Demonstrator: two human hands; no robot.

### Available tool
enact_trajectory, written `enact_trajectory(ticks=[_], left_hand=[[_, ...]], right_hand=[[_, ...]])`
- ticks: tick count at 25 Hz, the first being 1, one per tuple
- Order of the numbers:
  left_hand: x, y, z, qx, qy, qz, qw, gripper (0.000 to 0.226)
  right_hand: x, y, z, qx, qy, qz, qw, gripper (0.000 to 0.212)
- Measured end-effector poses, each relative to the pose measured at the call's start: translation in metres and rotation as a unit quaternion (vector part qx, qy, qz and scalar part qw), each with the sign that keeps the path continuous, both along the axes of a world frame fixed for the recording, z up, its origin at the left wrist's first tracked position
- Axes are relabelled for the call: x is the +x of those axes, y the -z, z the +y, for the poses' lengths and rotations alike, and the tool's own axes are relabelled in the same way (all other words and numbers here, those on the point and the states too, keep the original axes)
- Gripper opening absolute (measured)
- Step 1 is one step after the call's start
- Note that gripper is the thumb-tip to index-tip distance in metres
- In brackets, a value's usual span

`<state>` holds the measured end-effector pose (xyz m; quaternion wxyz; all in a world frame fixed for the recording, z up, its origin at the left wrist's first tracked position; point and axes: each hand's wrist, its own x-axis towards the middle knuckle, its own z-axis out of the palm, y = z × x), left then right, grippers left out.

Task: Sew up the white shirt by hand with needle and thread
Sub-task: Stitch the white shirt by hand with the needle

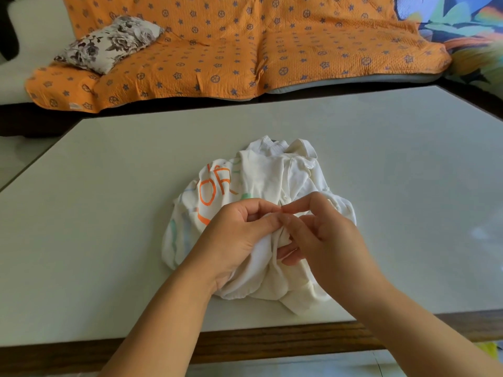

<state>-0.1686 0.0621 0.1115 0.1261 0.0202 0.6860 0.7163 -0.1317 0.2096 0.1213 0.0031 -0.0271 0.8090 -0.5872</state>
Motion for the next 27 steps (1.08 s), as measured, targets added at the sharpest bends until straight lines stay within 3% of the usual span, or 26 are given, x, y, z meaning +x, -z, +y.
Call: enact_trajectory(ticks=[4,8,12,13,15,17,19,22,27], left_hand=[[0.003,-0.003,-0.002,-0.004,0.001,-0.020,1.000,0.020],[0.005,-0.006,-0.007,0.056,0.024,-0.091,0.994,0.026],[0.007,-0.009,-0.008,0.038,0.003,-0.087,0.995,0.028],[0.008,-0.010,-0.007,0.034,-0.005,-0.089,0.995,0.024],[0.009,-0.010,-0.008,0.025,-0.008,-0.093,0.995,0.020],[0.010,-0.009,-0.009,0.025,-0.004,-0.096,0.995,0.022],[0.010,-0.009,-0.010,0.029,0.002,-0.106,0.994,0.018],[0.012,-0.011,-0.013,0.026,0.035,-0.107,0.993,0.010],[0.014,-0.014,-0.025,-0.001,0.111,-0.099,0.989,0.008]], right_hand=[[-0.002,0.002,-0.002,0.002,0.000,0.032,0.999,0.015],[-0.004,0.003,0.000,0.039,0.012,0.077,0.996,0.014],[-0.008,0.002,0.002,0.079,0.032,0.124,0.989,0.017],[-0.010,0.000,0.002,0.046,0.049,0.111,0.992,0.017],[-0.016,-0.008,0.004,-0.113,0.067,0.047,0.990,0.014],[-0.022,-0.017,0.010,-0.311,0.052,-0.031,0.949,0.013],[-0.029,-0.021,0.019,-0.422,0.048,-0.073,0.902,0.013],[-0.039,-0.021,0.031,-0.476,0.055,-0.085,0.874,0.014],[-0.057,-0.014,0.055,-0.439,0.131,-0.037,0.888,0.017]])
